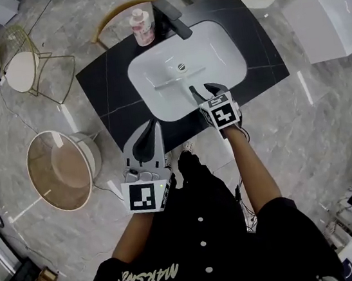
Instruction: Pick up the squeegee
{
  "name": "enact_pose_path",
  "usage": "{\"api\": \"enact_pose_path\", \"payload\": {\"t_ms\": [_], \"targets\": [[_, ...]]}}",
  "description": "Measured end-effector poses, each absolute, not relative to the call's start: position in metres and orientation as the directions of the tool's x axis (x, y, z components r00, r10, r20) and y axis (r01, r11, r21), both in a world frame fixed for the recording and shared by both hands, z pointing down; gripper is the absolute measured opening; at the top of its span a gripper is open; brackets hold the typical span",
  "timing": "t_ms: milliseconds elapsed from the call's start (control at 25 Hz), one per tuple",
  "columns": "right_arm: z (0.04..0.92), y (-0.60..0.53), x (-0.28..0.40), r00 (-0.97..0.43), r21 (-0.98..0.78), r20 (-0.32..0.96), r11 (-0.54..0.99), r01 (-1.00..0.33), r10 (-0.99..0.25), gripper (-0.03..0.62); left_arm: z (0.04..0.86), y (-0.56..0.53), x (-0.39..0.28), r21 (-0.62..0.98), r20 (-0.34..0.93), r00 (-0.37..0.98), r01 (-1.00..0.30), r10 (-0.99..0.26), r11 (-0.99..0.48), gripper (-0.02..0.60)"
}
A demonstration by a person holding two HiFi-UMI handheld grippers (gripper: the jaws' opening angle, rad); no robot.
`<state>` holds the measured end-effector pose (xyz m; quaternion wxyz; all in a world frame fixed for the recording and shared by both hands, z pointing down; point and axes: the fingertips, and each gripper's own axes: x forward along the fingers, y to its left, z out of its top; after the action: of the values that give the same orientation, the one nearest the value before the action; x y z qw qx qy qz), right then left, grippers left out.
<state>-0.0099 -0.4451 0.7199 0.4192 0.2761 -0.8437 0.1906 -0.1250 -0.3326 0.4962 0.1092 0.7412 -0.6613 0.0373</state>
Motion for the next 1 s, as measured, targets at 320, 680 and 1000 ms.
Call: {"api": "enact_pose_path", "payload": {"t_ms": [320, 680, 1000], "targets": [[0.793, -0.442, -0.016, -0.360, -0.124, 0.924, 0.789, -0.601, -0.130, 0.173, 0.528, -0.330, -0.125, 0.141, 0.267, 0.095, -0.988, -0.959, -0.059, 0.018], [0.808, -0.443, -0.025, -0.295, -0.139, 0.955, 0.821, -0.554, -0.038, 0.137, 0.547, -0.328, -0.130, 0.153, 0.303, 0.061, -0.988, -0.951, -0.014, 0.018], [0.815, -0.440, -0.025, -0.302, -0.177, 0.953, 0.796, -0.578, -0.007, 0.137, 0.552, -0.329, -0.129, 0.151, 0.327, 0.051, -0.989, -0.944, -0.001, 0.018]]}}
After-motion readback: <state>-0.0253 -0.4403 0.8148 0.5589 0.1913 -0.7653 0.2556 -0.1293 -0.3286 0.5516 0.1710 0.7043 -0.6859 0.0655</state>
